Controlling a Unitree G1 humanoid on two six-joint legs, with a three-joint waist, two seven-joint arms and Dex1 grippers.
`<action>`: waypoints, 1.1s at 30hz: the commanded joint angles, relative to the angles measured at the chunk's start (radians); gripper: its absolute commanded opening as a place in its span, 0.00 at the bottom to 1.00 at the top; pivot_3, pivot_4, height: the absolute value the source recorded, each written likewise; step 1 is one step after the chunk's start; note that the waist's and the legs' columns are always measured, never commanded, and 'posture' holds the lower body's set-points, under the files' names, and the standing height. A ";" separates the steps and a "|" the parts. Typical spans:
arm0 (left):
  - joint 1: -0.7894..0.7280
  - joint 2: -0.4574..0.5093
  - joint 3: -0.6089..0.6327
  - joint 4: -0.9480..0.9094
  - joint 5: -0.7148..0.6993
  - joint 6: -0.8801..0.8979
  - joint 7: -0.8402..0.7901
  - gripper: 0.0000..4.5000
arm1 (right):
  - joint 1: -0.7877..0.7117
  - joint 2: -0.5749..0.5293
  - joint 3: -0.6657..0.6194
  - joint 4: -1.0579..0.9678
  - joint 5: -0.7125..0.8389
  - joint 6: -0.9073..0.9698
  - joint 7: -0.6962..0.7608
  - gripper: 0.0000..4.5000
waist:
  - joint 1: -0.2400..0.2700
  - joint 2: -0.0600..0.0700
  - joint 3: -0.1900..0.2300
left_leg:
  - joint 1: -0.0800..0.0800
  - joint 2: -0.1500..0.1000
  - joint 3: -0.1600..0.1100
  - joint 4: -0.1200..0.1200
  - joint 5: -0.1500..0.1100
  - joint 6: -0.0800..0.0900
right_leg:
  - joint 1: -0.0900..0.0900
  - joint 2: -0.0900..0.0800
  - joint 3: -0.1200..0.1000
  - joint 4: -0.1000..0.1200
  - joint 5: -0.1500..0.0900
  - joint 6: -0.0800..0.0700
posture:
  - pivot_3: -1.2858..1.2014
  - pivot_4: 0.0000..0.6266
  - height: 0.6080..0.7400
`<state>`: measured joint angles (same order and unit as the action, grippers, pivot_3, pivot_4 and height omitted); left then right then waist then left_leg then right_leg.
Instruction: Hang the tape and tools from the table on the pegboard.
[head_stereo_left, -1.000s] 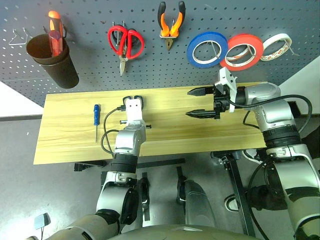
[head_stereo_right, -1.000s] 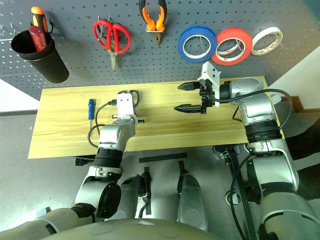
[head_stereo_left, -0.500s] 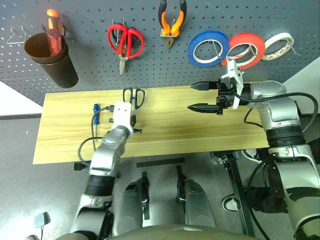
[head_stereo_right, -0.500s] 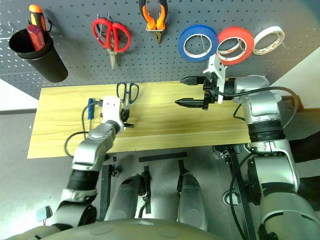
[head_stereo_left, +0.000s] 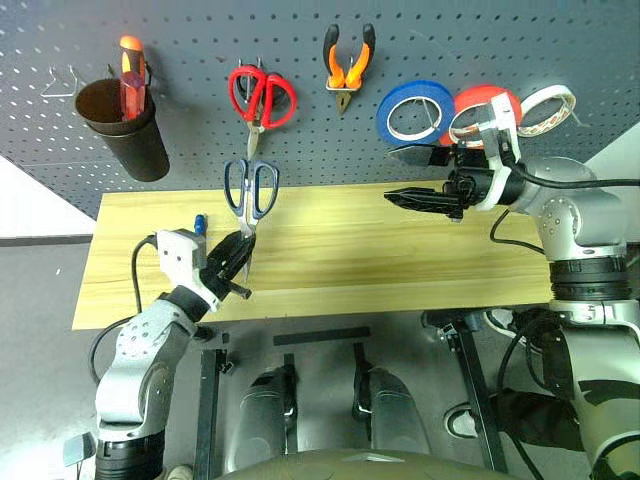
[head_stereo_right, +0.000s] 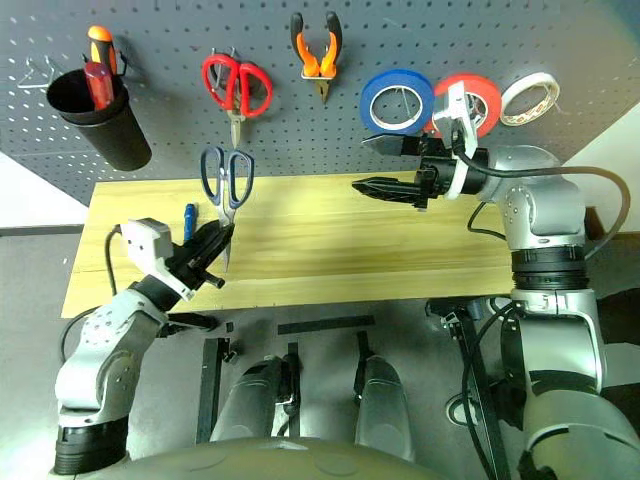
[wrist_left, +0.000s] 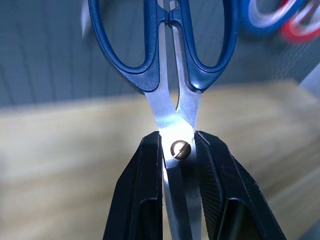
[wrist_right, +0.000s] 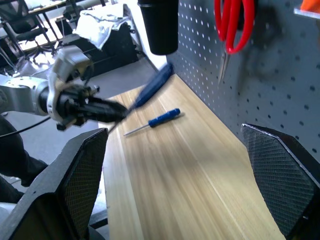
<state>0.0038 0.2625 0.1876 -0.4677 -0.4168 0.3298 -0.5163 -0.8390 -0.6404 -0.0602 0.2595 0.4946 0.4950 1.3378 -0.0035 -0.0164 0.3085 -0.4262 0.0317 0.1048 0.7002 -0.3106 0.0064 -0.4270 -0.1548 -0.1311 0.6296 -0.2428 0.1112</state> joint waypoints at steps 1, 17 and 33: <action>0.002 -0.008 0.025 -0.075 -0.043 -0.155 -0.052 0.14 | -0.049 -0.007 -0.052 -0.050 0.047 -0.007 -0.015 1.00 | 0.004 0.001 -0.011 | 0.000 0.000 0.000 0.000 0.000 0.000 | 0.000 0.000 0.000 0.000 0.000 0.000 | 0.53 0.25 0.99; -0.189 0.077 -0.035 0.118 0.021 -0.252 -0.072 0.14 | -0.114 0.023 -0.081 -0.026 0.109 0.004 -0.071 1.00 | 0.016 0.001 -0.090 | 0.001 0.000 0.000 0.000 0.000 0.000 | 0.001 0.003 0.000 0.000 0.000 0.000 | 0.52 0.17 0.99; -0.367 0.077 -0.099 0.592 0.184 -0.448 -0.079 0.14 | -0.081 0.014 -0.089 -0.071 0.120 0.021 -0.125 1.00 | 0.011 0.001 -0.103 | 0.003 0.000 0.001 0.000 0.000 -0.001 | 0.002 0.003 0.000 0.000 0.000 0.000 | 0.50 0.17 0.99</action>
<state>-0.3328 0.3438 0.0911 0.1102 -0.2430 -0.0637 -0.5902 -0.9148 -0.6103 -0.1211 0.2352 0.5942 0.5166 1.2182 0.0074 -0.0151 0.2058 -0.4237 0.0315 0.1058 0.7006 -0.3102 0.0058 -0.4248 -0.1517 -0.1307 0.6300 -0.2427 0.1110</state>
